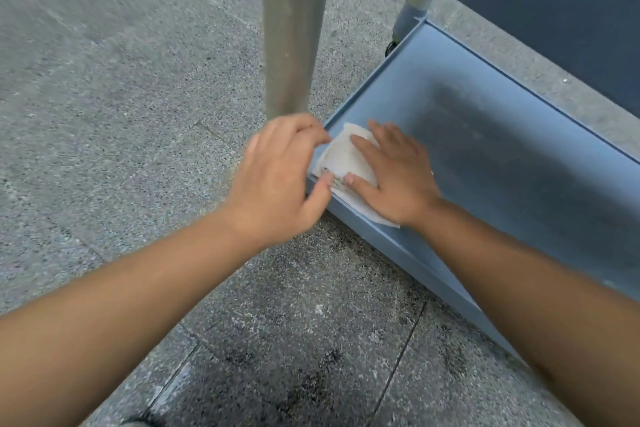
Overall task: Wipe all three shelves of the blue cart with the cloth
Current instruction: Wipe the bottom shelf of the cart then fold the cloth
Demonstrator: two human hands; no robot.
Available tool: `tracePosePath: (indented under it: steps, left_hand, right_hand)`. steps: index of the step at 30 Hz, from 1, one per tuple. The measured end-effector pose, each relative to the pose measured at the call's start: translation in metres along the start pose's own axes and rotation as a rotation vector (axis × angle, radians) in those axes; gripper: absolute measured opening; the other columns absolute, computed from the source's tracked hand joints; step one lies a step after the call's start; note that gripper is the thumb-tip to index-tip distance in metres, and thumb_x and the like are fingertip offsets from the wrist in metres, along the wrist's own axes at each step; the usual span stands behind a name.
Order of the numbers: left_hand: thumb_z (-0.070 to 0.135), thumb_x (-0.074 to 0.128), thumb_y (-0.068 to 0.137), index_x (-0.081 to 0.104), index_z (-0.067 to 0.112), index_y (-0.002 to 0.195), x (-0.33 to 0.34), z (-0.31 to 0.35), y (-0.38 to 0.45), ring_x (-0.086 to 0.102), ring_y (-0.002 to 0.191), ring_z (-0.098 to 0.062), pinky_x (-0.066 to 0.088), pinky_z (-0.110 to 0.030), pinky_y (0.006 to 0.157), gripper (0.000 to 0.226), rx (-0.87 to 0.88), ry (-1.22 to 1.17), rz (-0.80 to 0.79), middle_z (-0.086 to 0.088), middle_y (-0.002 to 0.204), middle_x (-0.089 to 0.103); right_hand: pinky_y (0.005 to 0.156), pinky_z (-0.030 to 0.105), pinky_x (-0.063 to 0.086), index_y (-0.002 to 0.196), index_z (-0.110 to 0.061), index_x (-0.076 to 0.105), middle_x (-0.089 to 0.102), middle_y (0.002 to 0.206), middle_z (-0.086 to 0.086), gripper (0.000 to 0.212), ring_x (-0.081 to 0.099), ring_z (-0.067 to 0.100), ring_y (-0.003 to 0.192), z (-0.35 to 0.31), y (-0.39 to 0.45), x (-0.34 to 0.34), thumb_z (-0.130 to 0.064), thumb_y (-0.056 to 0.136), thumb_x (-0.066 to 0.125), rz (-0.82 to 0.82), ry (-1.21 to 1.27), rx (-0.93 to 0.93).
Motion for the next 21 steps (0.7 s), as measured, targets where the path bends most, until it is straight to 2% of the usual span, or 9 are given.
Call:
tracePosePath:
  steps: [2, 4, 6, 8, 10, 12, 13, 17, 21]
  left_hand:
    - [0.037, 0.068, 0.080, 0.041, 0.001, 0.124, -0.009, 0.000, 0.015, 0.037, 0.119, -0.030, 0.035, -0.043, 0.101, 0.063, -0.060, 0.027, 0.204, -0.018, 0.128, 0.037]
    - [0.036, 0.080, 0.073, 0.036, -0.012, 0.126, -0.022, -0.019, 0.028, 0.038, 0.120, -0.036, 0.035, -0.046, 0.104, 0.083, -0.211, -0.109, 0.384, -0.028, 0.128, 0.034]
    - [0.036, 0.084, 0.069, 0.031, -0.011, 0.133, -0.026, -0.039, 0.043, 0.041, 0.123, -0.035, 0.035, -0.046, 0.106, 0.096, -0.300, -0.244, 0.425, -0.026, 0.133, 0.034]
    - [0.041, 0.083, 0.069, 0.035, 0.004, 0.137, -0.024, -0.051, 0.056, 0.045, 0.124, -0.025, 0.040, -0.043, 0.103, 0.091, -0.321, -0.331, 0.399, -0.012, 0.134, 0.043]
    - [0.046, 0.081, 0.068, 0.046, 0.020, 0.126, -0.019, -0.064, 0.063, 0.056, 0.103, -0.004, 0.050, -0.029, 0.085, 0.073, -0.397, -0.420, 0.379, 0.011, 0.111, 0.058]
    - [0.046, 0.080, 0.066, 0.048, 0.030, 0.109, -0.014, -0.072, 0.062, 0.058, 0.080, 0.006, 0.046, -0.011, 0.061, 0.056, -0.468, -0.476, 0.390, 0.022, 0.082, 0.060]
    - [0.045, 0.080, 0.066, 0.046, 0.034, 0.103, -0.013, -0.073, 0.062, 0.057, 0.075, 0.008, 0.043, -0.008, 0.057, 0.051, -0.476, -0.471, 0.398, 0.023, 0.076, 0.059]
    - [0.040, 0.078, 0.068, 0.040, 0.043, 0.096, -0.014, -0.070, 0.064, 0.057, 0.074, 0.007, 0.041, -0.007, 0.057, 0.047, -0.490, -0.508, 0.385, 0.036, 0.080, 0.057]
    - [0.039, 0.078, 0.068, 0.040, 0.043, 0.095, -0.015, -0.069, 0.062, 0.056, 0.072, 0.009, 0.039, -0.006, 0.055, 0.047, -0.511, -0.525, 0.389, 0.038, 0.078, 0.055]
  right_hand:
    - [0.113, 0.049, 0.020, 0.149, -0.029, 0.031, 0.019, 0.161, 0.006, 0.076, 0.015, 0.032, 0.147, -0.007, 0.011, 0.003, -0.070, 0.086, 0.025, -0.042, -0.088, -0.113]
    - [0.112, 0.051, 0.023, 0.151, -0.030, 0.028, 0.019, 0.161, 0.007, 0.077, 0.016, 0.034, 0.147, -0.012, 0.016, 0.013, -0.071, 0.086, 0.019, -0.113, -0.156, -0.214]
    - [0.112, 0.052, 0.022, 0.153, -0.033, 0.021, 0.015, 0.162, 0.006, 0.078, 0.014, 0.034, 0.148, -0.014, 0.016, 0.025, -0.072, 0.086, 0.013, -0.163, -0.192, -0.285]
    - [0.112, 0.052, 0.021, 0.153, -0.037, 0.019, 0.014, 0.163, 0.004, 0.076, 0.012, 0.033, 0.148, -0.016, 0.014, 0.031, -0.072, 0.087, 0.012, -0.162, -0.185, -0.297]
    - [0.110, 0.051, 0.024, 0.152, -0.038, 0.023, 0.017, 0.162, 0.002, 0.072, 0.015, 0.033, 0.148, -0.016, 0.014, 0.032, -0.071, 0.088, 0.015, -0.145, -0.149, -0.281]
    - [0.106, 0.050, 0.028, 0.150, -0.035, 0.030, 0.023, 0.160, 0.001, 0.069, 0.019, 0.032, 0.147, -0.017, 0.013, 0.030, -0.067, 0.090, 0.019, -0.125, -0.095, -0.279]
    - [0.105, 0.049, 0.029, 0.149, -0.034, 0.033, 0.027, 0.159, 0.000, 0.067, 0.021, 0.032, 0.147, -0.017, 0.014, 0.028, -0.065, 0.092, 0.021, -0.106, -0.063, -0.281]
    - [0.104, 0.046, 0.031, 0.147, -0.029, 0.038, 0.036, 0.155, -0.003, 0.060, 0.026, 0.028, 0.145, -0.026, 0.016, 0.023, -0.058, 0.096, 0.028, -0.044, 0.062, -0.303]
    - [0.102, 0.048, 0.034, 0.140, -0.035, 0.049, 0.040, 0.153, 0.000, 0.052, 0.031, 0.033, 0.143, -0.037, 0.019, 0.024, -0.056, 0.097, 0.029, -0.045, -0.016, -0.376]
Point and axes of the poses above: each hand's wrist, its own y-axis towards the middle knuckle, its own x-axis out of the palm, z = x × y, the point moved 9 cm from there along y, towards the middle knuckle
